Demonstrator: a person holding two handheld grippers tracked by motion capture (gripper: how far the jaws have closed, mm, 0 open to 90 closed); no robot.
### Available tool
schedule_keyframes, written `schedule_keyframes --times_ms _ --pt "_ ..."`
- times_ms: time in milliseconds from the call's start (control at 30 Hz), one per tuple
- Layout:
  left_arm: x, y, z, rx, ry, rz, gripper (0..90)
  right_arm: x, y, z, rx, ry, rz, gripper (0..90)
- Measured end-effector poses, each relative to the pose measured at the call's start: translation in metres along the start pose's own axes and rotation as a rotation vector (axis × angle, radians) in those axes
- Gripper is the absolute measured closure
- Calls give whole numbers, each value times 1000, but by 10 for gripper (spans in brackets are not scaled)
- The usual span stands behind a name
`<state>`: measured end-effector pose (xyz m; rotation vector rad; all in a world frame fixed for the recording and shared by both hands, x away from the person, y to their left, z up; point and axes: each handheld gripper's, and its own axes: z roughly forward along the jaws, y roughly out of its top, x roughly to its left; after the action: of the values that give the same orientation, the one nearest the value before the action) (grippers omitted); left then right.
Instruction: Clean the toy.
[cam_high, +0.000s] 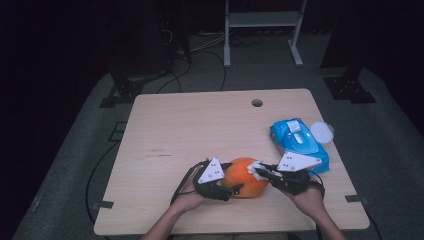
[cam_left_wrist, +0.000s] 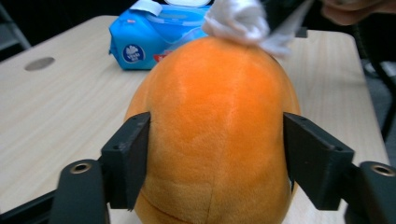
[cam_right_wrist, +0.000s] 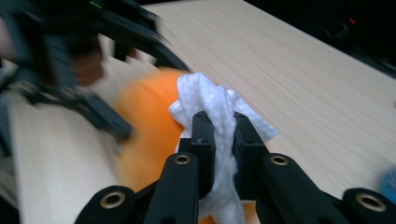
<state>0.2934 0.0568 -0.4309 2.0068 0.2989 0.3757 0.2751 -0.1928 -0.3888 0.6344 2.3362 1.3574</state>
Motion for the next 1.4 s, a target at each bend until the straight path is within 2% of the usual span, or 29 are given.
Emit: schedule_keyframes --times_ms 67,100,167,233,267,333,400,433,500,600,667,733,833,900,967,1033,1167,1200,1267,1333,1400 --pt "-5 2 1 8 -2 41 289 10 7 4 8 17 -43 808" --pt "-4 1 0 5 -12 41 268 13 9 6 21 10 -62 809" --pt "1 -4 -1 -19 -55 -11 182 11 7 6 28 10 -63 809" --pt "6 -7 -2 -16 -63 -58 154 6 2 4 29 -14 -54 809" --pt "7 -6 -2 -15 -57 -62 165 3 0 2 31 -22 -44 809" --pt "4 -4 -1 -7 -38 -35 246 0 -1 0 27 -25 -29 809" --pt "1 0 1 -9 -23 -9 290 2 0 0 18 -18 -17 809" --pt "0 1 2 -8 -19 0 301 4 2 1 15 -13 -18 809" --pt "-4 3 3 -1 -16 30 308 10 5 6 5 28 -19 809" --pt "-8 3 3 7 -12 70 307 23 9 13 13 59 -54 809" --pt "-7 1 2 3 -16 60 308 25 10 13 19 47 -67 809" --pt "-7 0 2 0 -22 59 307 21 9 11 14 39 -60 810" --pt "-4 -2 1 1 -33 35 278 11 7 3 20 -28 -57 809" --pt "-3 -2 1 0 -30 17 254 2 3 -2 25 -67 -31 809" --pt "-5 0 3 -5 -23 17 253 -4 -1 -4 23 -67 -1 809" --pt "-7 2 4 -1 -13 31 264 -2 0 -4 25 -64 -10 809" --pt "-11 6 6 10 -10 52 272 19 6 7 1 26 -50 808" --pt "-12 5 7 19 -9 65 271 26 8 12 12 28 -70 808" --pt "-11 2 5 18 -5 65 275 33 10 18 30 19 -107 808" --pt "-9 -2 5 11 -6 63 285 28 10 18 22 20 -86 809" --pt "-5 -5 4 14 -10 48 286 20 9 14 24 -10 -70 809"
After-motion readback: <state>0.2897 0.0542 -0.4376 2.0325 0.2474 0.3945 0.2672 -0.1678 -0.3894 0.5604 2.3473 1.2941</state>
